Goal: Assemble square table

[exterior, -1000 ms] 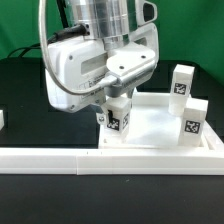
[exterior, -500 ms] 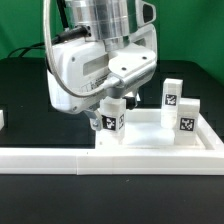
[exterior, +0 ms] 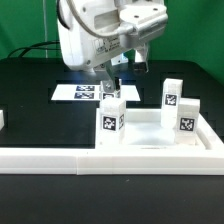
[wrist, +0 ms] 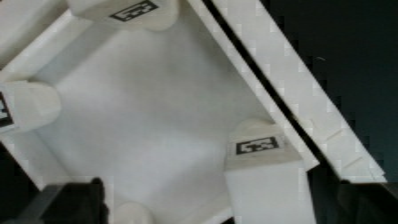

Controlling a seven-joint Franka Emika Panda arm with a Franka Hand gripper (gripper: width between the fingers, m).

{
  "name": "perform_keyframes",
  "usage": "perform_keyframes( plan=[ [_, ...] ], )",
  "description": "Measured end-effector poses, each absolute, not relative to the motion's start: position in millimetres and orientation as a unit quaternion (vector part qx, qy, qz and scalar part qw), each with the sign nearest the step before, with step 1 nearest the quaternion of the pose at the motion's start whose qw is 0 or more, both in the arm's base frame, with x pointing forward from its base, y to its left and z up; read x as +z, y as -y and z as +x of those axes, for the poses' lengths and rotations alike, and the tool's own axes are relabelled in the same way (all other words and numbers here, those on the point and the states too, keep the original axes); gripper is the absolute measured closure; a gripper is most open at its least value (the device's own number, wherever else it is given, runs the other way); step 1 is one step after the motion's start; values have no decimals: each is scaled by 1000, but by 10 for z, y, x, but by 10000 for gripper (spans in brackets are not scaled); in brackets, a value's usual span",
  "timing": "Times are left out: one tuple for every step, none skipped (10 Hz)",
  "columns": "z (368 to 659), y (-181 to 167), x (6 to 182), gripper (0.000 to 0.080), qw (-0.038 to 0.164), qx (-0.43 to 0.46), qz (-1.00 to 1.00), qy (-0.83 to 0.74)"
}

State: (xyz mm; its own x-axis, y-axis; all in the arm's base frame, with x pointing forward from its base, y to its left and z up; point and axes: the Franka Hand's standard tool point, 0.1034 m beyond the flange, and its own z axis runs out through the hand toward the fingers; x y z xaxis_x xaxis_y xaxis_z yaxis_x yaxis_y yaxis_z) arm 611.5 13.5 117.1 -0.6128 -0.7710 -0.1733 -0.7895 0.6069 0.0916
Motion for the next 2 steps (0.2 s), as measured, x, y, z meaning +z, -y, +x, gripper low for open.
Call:
perform_keyframes(
  plan=[
    [6113, -134, 1165, 151, 58, 80, -436, -894],
    [6112, -134, 1161, 151, 57, 80, -436, -895]
  ],
)
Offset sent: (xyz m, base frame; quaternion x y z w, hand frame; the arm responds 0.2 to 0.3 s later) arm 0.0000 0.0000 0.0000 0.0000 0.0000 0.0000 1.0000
